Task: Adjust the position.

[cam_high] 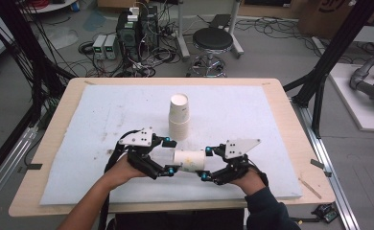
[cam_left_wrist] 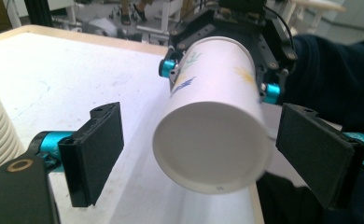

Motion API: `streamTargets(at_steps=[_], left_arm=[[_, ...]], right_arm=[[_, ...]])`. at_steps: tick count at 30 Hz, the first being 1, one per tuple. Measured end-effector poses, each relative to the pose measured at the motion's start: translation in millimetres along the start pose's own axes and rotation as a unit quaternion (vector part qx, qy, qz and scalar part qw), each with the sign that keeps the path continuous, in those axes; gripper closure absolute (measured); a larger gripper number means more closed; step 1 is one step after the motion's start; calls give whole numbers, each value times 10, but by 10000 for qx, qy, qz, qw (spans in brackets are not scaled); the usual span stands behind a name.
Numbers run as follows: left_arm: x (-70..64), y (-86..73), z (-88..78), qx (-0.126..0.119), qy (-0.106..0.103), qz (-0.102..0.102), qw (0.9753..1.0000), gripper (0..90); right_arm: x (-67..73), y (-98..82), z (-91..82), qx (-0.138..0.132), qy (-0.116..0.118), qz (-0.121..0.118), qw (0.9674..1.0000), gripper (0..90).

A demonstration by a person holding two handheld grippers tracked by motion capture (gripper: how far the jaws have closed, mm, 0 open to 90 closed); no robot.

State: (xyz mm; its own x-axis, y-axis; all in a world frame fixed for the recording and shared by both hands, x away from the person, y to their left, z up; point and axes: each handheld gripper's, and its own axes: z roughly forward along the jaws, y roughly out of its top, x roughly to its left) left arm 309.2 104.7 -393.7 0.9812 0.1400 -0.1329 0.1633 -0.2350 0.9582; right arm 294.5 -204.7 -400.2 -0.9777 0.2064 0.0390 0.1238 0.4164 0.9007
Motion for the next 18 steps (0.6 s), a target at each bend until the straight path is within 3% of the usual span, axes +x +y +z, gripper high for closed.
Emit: streamTargets(at_steps=[7,15,18], left_arm=[[-15,81,-45,664,130,263,9974,153],[-39,140,23,1454,197,581,9875,156],[-49,163,56,1601,199,634,9849,159]], right_arm=[[-22,52,32,420,-55,1,9991,333],[-13,160,126,988,-83,-180,9949,333],[-14,195,148,1125,-81,-221,9934,333]])
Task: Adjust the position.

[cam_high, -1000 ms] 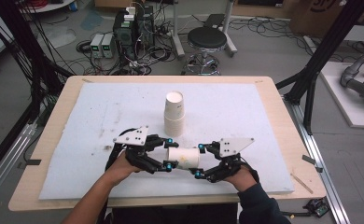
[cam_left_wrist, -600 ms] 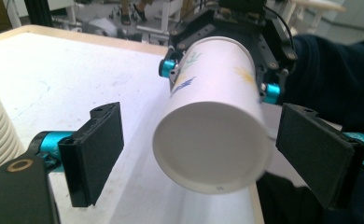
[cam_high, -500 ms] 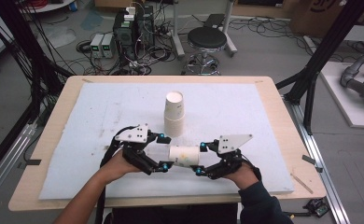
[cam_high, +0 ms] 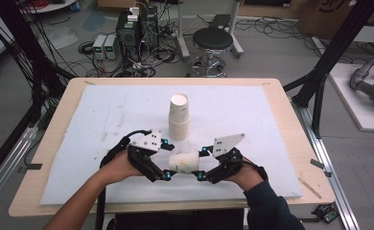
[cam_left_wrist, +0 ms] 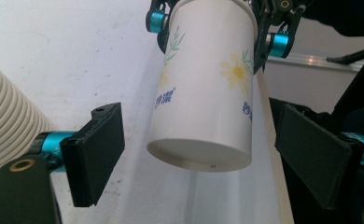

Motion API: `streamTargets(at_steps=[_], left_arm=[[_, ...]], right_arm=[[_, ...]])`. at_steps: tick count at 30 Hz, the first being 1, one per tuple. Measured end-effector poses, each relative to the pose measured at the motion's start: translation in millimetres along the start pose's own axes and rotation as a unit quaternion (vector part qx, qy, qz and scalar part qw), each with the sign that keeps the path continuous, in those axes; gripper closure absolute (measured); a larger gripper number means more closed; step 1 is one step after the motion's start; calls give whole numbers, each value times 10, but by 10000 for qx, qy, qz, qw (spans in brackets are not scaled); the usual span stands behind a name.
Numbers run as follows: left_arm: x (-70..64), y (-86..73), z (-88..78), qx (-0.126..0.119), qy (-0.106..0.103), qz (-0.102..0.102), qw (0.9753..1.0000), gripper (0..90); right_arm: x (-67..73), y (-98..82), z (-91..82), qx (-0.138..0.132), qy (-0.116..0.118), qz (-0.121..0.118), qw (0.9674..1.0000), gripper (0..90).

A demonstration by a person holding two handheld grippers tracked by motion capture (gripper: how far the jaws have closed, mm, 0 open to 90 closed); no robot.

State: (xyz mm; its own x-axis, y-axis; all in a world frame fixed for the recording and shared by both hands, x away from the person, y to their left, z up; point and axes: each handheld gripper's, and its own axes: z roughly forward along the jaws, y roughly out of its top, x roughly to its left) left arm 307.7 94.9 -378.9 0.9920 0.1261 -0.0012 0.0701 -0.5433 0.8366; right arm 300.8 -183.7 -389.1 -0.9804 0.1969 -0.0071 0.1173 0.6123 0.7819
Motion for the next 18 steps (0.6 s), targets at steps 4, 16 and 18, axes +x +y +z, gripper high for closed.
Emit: streamTargets(at_steps=[4,16,18], left_arm=[[1,38,13,211,14,101,9997,166],[1,58,131,653,-35,179,9977,186],[0,59,148,719,-51,203,9972,191]], right_arm=[[-7,47,25,194,32,-40,9998,333],[5,196,114,760,81,-246,9968,333],[6,217,129,826,98,-301,9961,333]])
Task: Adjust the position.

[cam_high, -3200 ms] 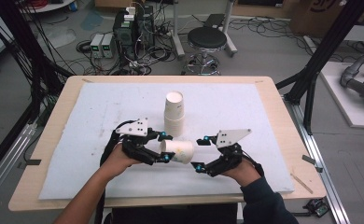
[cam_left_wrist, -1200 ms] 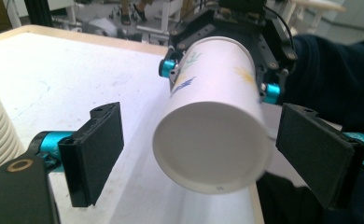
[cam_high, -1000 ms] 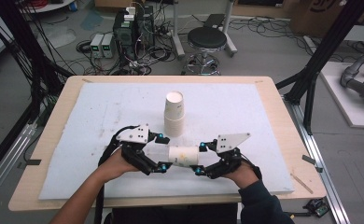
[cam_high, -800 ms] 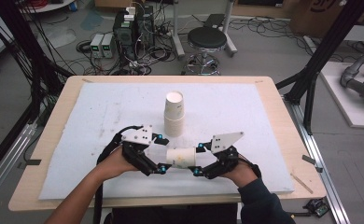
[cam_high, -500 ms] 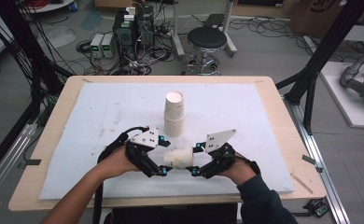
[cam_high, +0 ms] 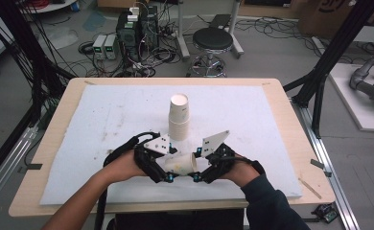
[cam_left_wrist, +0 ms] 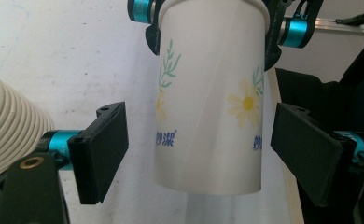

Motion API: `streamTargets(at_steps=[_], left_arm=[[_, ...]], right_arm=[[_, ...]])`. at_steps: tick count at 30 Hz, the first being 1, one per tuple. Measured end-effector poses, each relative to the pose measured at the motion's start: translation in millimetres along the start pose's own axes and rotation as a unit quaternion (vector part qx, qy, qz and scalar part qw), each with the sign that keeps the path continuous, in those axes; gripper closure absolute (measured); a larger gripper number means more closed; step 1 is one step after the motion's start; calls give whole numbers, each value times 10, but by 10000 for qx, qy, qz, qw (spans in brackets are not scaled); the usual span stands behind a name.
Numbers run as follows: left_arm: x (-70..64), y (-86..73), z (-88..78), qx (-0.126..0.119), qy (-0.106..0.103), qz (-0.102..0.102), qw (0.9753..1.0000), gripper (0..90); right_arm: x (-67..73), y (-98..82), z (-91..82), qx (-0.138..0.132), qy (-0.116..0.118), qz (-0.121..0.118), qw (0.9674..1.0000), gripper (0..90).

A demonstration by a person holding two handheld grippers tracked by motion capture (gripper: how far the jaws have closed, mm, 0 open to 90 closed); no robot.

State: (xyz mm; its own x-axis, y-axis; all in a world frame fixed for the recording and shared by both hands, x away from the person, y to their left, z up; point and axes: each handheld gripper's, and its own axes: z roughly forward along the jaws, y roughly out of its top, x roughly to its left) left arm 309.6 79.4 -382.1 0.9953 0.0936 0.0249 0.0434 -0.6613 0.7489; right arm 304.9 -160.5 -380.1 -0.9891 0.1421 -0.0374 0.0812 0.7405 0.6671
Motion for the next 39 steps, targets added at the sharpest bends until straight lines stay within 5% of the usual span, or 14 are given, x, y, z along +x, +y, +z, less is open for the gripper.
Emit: streamTargets(at_steps=[19,29,39], left_arm=[[1,41,133,545,-99,82,9984,220],[2,70,222,773,-356,149,9963,346],[20,44,211,571,-370,22,9977,370]], right_arm=[[25,147,64,542,19,-280,9981,335],[38,180,98,764,4,-400,9963,335],[21,208,65,673,-16,-321,9972,296]])
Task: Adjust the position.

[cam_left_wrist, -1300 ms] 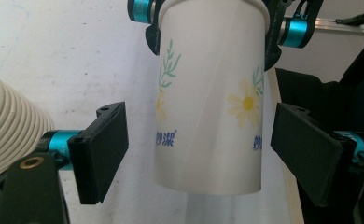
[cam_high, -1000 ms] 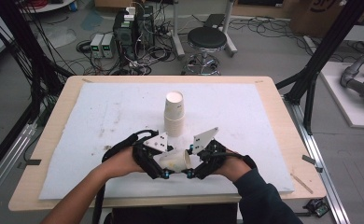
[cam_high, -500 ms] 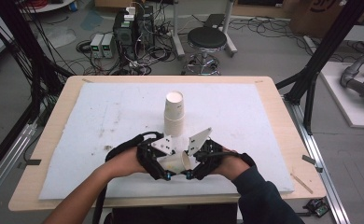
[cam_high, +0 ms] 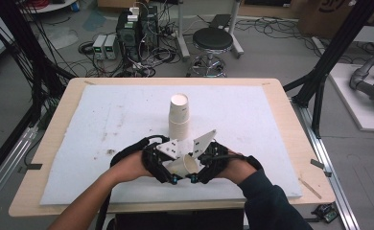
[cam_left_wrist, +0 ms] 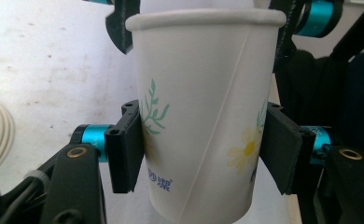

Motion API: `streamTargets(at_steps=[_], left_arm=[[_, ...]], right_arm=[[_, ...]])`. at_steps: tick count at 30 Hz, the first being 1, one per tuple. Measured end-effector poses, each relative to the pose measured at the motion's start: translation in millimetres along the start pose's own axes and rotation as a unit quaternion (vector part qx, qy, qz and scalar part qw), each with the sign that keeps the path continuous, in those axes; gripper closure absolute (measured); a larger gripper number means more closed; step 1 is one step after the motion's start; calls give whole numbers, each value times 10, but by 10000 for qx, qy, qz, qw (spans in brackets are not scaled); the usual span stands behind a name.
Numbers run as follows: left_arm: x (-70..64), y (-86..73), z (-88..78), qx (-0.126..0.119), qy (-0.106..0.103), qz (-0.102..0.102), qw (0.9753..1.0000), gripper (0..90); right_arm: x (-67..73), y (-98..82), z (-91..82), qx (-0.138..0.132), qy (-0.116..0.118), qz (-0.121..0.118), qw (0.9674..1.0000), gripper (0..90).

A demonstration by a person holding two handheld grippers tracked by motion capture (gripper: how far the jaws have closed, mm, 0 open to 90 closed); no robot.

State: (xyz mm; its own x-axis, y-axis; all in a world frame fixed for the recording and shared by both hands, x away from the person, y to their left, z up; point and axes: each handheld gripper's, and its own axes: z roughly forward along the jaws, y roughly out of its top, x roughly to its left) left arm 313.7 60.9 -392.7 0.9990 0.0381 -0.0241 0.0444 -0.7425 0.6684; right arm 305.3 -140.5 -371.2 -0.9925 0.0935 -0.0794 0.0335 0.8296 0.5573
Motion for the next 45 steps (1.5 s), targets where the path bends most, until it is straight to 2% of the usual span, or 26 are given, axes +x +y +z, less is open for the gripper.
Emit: streamTargets(at_steps=[2,3,5,6,8,10,14,17,20,22,24,27,30,31,32,35,38,41,44,45], left_arm=[[9,-20,-20,-109,52,-40,9999,370],[10,-35,-27,-167,69,-104,9998,368],[20,-75,-43,-270,106,-173,9994,367],[24,-94,-51,-303,110,-228,9992,362],[26,-142,-68,-448,180,-316,9983,359],[34,-187,-92,-561,246,-389,9974,352],[45,-304,-158,-922,427,-604,9930,344],[52,-393,-195,-1152,548,-762,9889,341],[56,-461,-220,-1319,656,-859,9854,339],[49,-504,-240,-1517,754,-947,9810,338],[49,-546,-266,-1608,846,-969,9786,339],[46,-608,-313,-1855,1009,-992,9724,339],[31,-677,-355,-2226,1178,-1040,9622,340],[23,-708,-366,-2363,1230,-1055,9581,341],[21,-726,-373,-2436,1273,-1051,9557,342],[-1,-794,-398,-2775,1438,-1051,9441,344],[-17,-853,-421,-3023,1600,-1028,9340,342],[-27,-906,-451,-3198,1712,-1030,9262,339],[-36,-950,-488,-3315,1841,-1039,9195,337],[-38,-962,-499,-3371,1885,-1067,9162,337]], right_arm=[[-5,-4,-11,-60,-35,80,9999,261],[-22,-33,-49,-292,-87,305,9991,217],[-29,-50,-64,-387,-102,364,9985,217],[-49,-111,-117,-664,-104,529,9963,217],[-52,-134,-136,-744,-145,581,9954,216],[-56,-200,-192,-985,-208,731,9922,216],[-67,-361,-307,-1374,-415,979,9848,216],[-76,-476,-367,-1521,-629,1165,9795,216],[-95,-604,-409,-1653,-817,1419,9726,216],[-111,-688,-428,-1721,-908,1529,9689,216],[-109,-764,-443,-1786,-1074,1621,9645,215],[-109,-851,-458,-1905,-1259,1711,9584,211],[-110,-933,-464,-2000,-1419,1810,9524,211],[-113,-964,-465,-2034,-1493,1819,9504,211],[-109,-1002,-467,-2047,-1548,1887,9479,211],[-106,-1079,-468,-2104,-1664,2004,9423,212],[-100,-1141,-463,-2105,-1795,2047,9389,212],[-90,-1175,-462,-2119,-1879,2081,9362,212],[-85,-1195,-472,-2138,-1958,2073,9343,212],[-78,-1198,-478,-2130,-1984,2083,9337,212]])
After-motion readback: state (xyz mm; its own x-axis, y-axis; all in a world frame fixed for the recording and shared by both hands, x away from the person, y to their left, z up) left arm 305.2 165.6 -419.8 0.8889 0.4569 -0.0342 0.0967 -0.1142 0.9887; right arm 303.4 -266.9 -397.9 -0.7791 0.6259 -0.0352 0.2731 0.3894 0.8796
